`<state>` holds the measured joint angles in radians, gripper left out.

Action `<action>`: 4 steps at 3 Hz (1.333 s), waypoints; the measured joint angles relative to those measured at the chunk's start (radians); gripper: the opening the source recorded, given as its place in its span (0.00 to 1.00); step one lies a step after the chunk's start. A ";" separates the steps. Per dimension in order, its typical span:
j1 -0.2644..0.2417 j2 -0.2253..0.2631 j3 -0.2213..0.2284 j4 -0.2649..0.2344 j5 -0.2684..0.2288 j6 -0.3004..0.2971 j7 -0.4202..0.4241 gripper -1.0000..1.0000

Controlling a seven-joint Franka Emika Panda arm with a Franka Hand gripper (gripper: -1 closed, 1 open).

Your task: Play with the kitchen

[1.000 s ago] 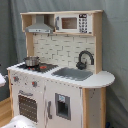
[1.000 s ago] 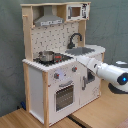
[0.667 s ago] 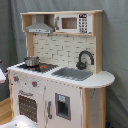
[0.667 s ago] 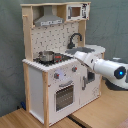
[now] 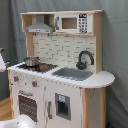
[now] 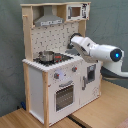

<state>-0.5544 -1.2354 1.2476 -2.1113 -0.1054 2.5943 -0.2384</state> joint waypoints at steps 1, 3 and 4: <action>-0.027 0.065 -0.014 0.067 0.029 -0.046 0.012 1.00; -0.039 0.169 -0.019 0.180 0.070 -0.191 0.079 1.00; -0.045 0.212 -0.020 0.232 0.090 -0.264 0.098 1.00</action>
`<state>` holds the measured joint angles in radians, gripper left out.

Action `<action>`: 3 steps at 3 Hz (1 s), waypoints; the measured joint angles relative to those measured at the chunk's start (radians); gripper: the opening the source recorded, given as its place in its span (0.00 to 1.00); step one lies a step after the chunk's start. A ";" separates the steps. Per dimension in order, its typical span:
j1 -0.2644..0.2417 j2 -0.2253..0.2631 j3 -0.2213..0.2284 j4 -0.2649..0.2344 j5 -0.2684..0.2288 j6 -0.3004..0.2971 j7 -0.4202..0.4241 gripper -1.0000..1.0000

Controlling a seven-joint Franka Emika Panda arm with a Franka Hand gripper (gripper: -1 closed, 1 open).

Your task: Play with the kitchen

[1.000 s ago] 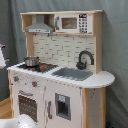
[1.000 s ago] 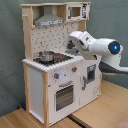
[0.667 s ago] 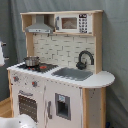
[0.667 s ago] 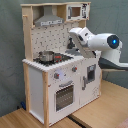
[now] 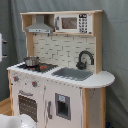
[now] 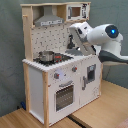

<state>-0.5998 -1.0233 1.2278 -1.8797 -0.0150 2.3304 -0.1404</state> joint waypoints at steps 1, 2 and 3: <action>-0.014 0.048 -0.004 0.058 0.020 -0.091 0.004 1.00; -0.026 0.103 -0.002 0.117 0.037 -0.190 0.004 1.00; -0.043 0.161 0.003 0.179 0.052 -0.274 0.004 1.00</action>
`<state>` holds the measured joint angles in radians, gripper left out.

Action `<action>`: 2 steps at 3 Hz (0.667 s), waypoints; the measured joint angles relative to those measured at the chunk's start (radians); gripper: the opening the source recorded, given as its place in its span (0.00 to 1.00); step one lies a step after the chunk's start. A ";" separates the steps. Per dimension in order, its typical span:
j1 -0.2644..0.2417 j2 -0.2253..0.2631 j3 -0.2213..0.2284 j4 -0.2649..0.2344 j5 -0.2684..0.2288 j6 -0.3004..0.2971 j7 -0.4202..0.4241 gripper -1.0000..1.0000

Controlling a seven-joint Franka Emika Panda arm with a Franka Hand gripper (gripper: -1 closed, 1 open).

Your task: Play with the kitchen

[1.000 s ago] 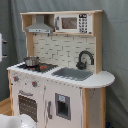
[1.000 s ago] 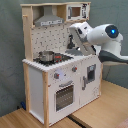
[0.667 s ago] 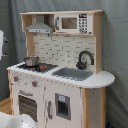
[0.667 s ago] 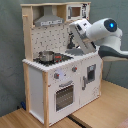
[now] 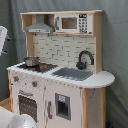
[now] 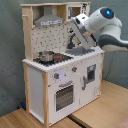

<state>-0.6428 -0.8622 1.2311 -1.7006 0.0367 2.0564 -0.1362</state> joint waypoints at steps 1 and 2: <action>-0.024 0.063 0.017 0.065 0.012 -0.067 0.000 1.00; -0.059 0.132 0.053 0.136 0.023 -0.118 0.000 1.00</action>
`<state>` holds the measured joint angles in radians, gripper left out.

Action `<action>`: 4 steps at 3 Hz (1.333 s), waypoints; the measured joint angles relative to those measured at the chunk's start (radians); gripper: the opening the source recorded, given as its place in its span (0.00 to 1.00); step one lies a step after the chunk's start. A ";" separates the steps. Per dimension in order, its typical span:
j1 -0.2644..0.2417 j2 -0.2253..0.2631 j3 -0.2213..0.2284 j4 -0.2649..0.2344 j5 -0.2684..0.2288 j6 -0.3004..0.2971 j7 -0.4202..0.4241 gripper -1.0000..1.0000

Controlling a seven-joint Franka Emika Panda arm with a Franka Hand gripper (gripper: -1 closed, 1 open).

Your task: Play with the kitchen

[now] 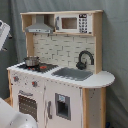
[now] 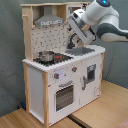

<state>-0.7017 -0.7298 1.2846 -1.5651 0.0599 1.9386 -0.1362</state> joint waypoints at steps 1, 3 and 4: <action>-0.045 0.070 0.060 0.072 0.014 -0.041 0.001 1.00; -0.126 0.164 0.178 0.166 0.022 -0.109 0.006 1.00; -0.189 0.214 0.258 0.208 0.027 -0.139 0.006 1.00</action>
<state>-0.8903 -0.5156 1.5428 -1.3570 0.0872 1.7998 -0.1302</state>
